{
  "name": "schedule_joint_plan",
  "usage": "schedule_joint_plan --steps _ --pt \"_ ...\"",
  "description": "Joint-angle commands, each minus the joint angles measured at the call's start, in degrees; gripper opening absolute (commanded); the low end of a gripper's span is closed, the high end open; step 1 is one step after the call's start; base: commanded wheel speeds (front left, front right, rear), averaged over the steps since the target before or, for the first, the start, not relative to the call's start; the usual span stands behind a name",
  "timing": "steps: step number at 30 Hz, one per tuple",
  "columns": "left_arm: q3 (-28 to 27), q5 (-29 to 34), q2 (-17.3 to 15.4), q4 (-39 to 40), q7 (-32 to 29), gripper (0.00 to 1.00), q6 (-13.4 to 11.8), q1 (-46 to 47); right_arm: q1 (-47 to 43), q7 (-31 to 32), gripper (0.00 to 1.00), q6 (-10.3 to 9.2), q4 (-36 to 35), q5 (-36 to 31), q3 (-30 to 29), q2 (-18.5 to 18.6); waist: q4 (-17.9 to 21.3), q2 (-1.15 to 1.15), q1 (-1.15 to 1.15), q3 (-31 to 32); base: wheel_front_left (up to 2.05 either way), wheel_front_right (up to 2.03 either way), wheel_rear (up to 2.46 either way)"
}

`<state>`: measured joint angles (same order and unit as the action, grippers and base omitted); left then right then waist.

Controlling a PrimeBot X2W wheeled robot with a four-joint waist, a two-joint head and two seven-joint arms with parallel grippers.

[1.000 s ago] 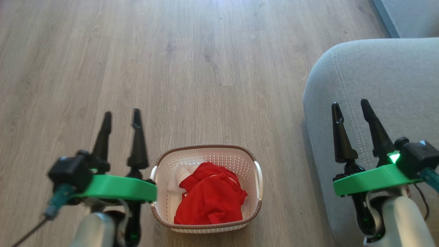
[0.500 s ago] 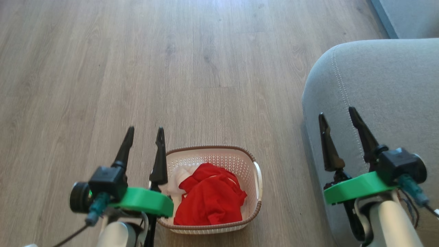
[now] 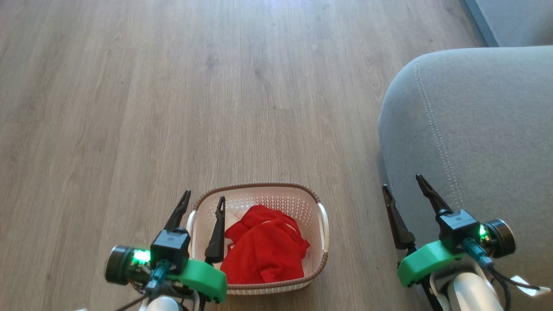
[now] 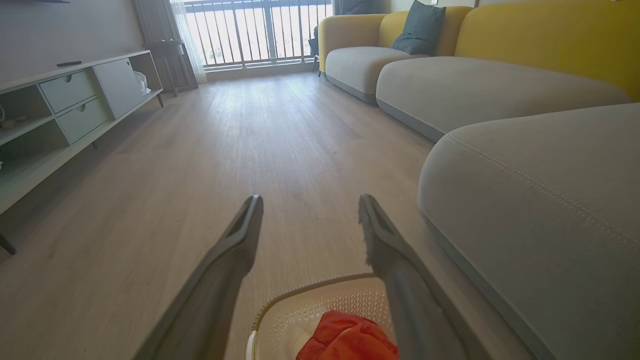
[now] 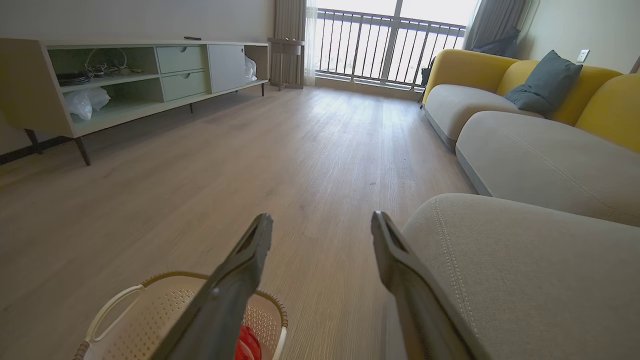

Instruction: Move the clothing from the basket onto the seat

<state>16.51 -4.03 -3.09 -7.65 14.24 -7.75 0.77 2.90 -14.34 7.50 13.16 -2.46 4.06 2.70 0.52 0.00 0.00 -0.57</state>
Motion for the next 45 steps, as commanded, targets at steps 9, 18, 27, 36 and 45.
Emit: schedule_joint_plan --steps 9,18,27,36,45 --pt "-1.9 0.0 0.2 0.8 0.8 1.00 0.0 1.0 2.5 -0.7 1.00 -0.01 0.0 0.6 0.8 0.2 0.0 0.00 0.00 0.1 0.00 0.00 0.00" --pt "-2.0 -0.3 0.2 0.6 0.8 1.00 -0.1 0.8 2.5 -0.7 1.00 -0.01 0.3 1.6 0.4 0.2 0.1 0.00 0.00 0.3 0.00 0.00 0.00" --pt "-1.5 -0.7 0.2 -1.4 0.8 1.00 0.5 0.6 2.3 -0.7 1.00 -0.01 1.5 1.7 -0.7 0.2 1.2 0.00 0.00 -1.0 0.00 0.00 0.00" --pt "-0.5 -0.2 0.2 -6.0 0.8 1.00 3.0 5.4 4.8 -0.7 1.00 -0.01 2.8 1.4 -2.6 0.2 3.3 0.00 0.00 -12.3 0.00 0.00 0.00" --pt "1.7 4.8 -1.5 -16.1 0.8 1.00 8.5 16.5 8.5 -0.7 1.00 -0.01 0.6 3.9 -3.3 0.2 6.3 0.00 0.00 -29.3 0.00 0.00 0.00"
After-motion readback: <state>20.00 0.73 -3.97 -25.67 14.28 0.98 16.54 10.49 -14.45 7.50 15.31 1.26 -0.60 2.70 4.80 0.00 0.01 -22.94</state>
